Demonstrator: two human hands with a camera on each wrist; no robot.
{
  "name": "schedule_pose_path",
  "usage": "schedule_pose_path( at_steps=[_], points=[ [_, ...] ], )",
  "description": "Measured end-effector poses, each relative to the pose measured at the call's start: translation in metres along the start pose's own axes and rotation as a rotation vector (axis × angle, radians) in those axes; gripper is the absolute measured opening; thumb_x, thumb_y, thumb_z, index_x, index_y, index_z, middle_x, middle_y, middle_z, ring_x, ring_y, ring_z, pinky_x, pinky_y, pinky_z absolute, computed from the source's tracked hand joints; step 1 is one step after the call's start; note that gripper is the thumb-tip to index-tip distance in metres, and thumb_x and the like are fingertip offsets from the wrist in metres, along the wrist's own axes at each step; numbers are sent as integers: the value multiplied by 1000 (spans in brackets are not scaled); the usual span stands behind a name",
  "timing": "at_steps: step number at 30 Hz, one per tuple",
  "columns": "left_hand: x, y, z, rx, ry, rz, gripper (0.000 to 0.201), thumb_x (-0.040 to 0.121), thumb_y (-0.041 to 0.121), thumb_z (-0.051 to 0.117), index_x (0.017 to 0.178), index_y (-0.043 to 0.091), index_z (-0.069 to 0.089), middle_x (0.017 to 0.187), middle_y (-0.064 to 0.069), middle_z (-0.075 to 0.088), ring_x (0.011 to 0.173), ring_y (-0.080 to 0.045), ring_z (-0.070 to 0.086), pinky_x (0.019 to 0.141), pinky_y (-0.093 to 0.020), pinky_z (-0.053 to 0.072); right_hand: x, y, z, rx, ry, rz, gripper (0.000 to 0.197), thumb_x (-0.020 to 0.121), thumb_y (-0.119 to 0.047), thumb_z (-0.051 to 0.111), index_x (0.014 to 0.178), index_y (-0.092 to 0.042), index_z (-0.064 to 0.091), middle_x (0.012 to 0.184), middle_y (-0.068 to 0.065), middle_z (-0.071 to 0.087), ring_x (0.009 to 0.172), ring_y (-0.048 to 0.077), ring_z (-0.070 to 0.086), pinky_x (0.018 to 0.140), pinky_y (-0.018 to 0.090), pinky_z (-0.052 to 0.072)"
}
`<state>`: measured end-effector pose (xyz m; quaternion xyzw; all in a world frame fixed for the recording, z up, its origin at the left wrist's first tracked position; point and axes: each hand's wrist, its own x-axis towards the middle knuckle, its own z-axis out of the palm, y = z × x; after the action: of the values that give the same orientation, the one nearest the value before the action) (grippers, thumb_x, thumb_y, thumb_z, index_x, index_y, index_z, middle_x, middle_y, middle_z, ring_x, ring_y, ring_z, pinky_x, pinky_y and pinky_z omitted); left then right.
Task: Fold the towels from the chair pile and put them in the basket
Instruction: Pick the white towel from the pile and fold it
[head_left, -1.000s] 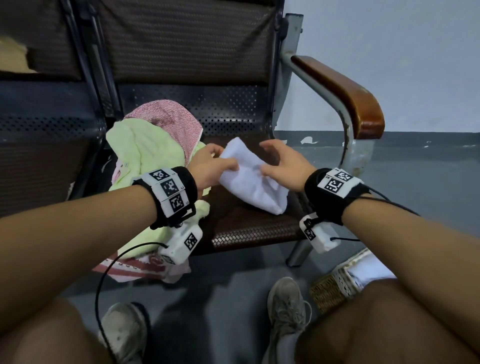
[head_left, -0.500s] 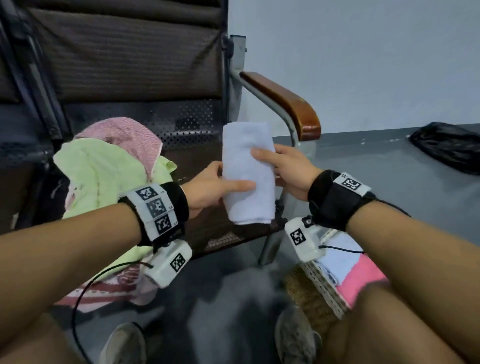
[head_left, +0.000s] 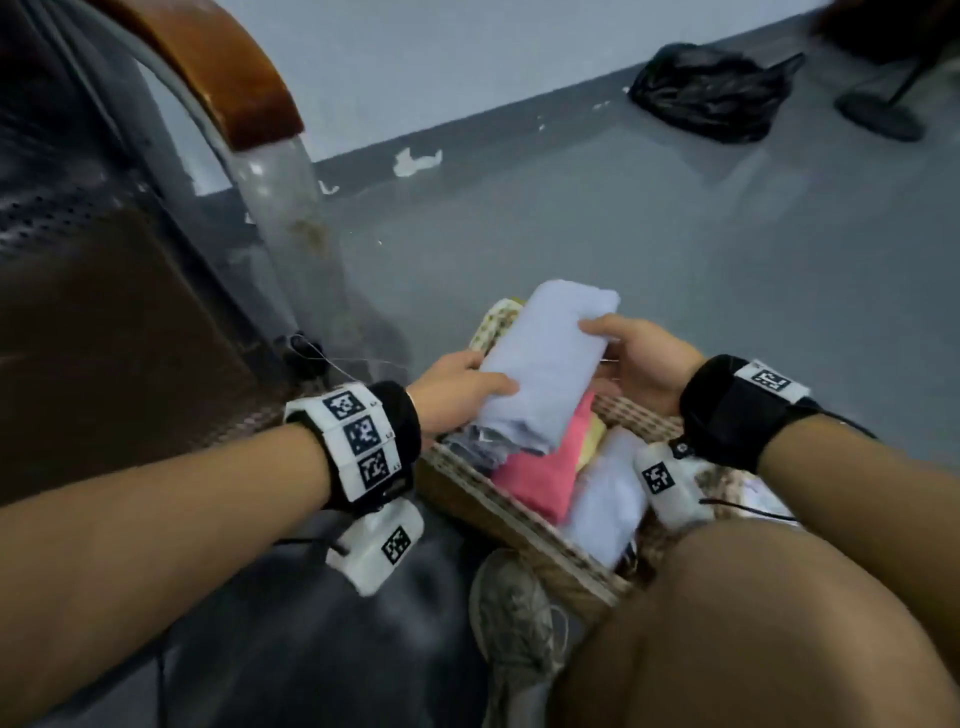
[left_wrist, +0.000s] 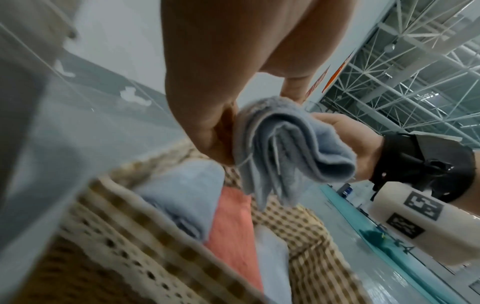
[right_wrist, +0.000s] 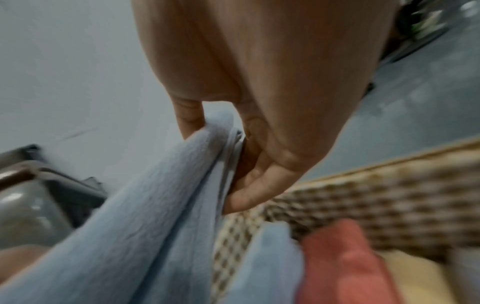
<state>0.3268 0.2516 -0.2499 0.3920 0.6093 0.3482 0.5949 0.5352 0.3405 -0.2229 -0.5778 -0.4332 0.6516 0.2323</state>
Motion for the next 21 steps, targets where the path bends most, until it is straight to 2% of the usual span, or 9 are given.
schedule_pose_path(
  at_steps=[5, 9, 12, 15, 17, 18, 19, 20, 21],
  points=[
    [44, -40, 66, 236, -102, -118, 23, 89, 18, 65, 76, 3, 52, 79, -14, 56, 78, -26, 53, 69, -35, 40, 36, 75, -40, 5, 158, 142, 16, 94, -22, 61, 106, -12, 63, 90, 6, 67, 76, 19, 65, 59, 27, 55],
    [64, -63, 80, 531, -76, -154, 30, 94, 22, 57, 116, 3, 64, 118, -15, 66, 108, -35, 60, 92, -40, 50, 60, 114, -41, 26, 157, 151, 11, 94, -20, 66, 103, -13, 66, 101, 5, 72, 83, 19, 71, 58, 28, 58],
    [75, -71, 81, 718, 3, -172, 30, 98, 24, 52, 121, 8, 62, 122, -13, 63, 109, -33, 59, 88, -34, 47, 72, 134, -37, -33, 143, 114, 23, 95, -22, 67, 114, -9, 66, 115, 11, 71, 98, 26, 71, 82, 42, 61],
    [73, -74, 81, 874, -78, -150, 31, 100, 26, 48, 124, 10, 60, 123, -10, 62, 109, -29, 58, 90, -33, 46, 77, 142, -36, -92, 169, 128, 44, 92, -25, 72, 128, -3, 62, 123, 16, 68, 107, 33, 68, 94, 51, 56],
    [81, -82, 89, 964, 16, -210, 16, 94, 26, 57, 105, 16, 65, 95, -2, 64, 86, -19, 60, 72, -25, 48, 77, 141, -35, -133, 153, 140, 50, 91, -27, 72, 132, -2, 59, 125, 17, 67, 109, 34, 67, 95, 51, 55],
    [74, -82, 83, 980, -12, -255, 9, 87, 26, 68, 86, 18, 64, 78, 3, 61, 72, -14, 59, 57, -19, 44, 77, 138, -35, -163, 152, 144, 50, 91, -27, 72, 132, -1, 59, 125, 18, 66, 110, 35, 67, 96, 51, 55],
    [68, -77, 73, 957, -71, -300, 18, 78, 24, 78, 73, 19, 62, 67, 4, 59, 64, -11, 60, 49, -16, 42, 76, 134, -34, -181, 154, 148, 51, 91, -26, 72, 132, 1, 58, 126, 19, 65, 111, 36, 66, 97, 52, 54],
    [67, -66, 72, 939, 93, -393, 16, 76, 22, 82, 74, 18, 66, 71, 1, 64, 68, -13, 63, 52, -18, 45, 75, 129, -34, -187, 156, 154, 51, 92, -24, 70, 133, 3, 56, 128, 21, 63, 113, 37, 65, 97, 53, 53],
    [59, -61, 72, 958, 30, -392, 13, 83, 24, 75, 89, 14, 69, 86, -6, 69, 80, -17, 65, 64, -23, 48, 74, 124, -34, -197, 151, 158, 51, 93, -23, 69, 133, 4, 55, 130, 22, 61, 114, 38, 63, 98, 54, 53]
  ],
)
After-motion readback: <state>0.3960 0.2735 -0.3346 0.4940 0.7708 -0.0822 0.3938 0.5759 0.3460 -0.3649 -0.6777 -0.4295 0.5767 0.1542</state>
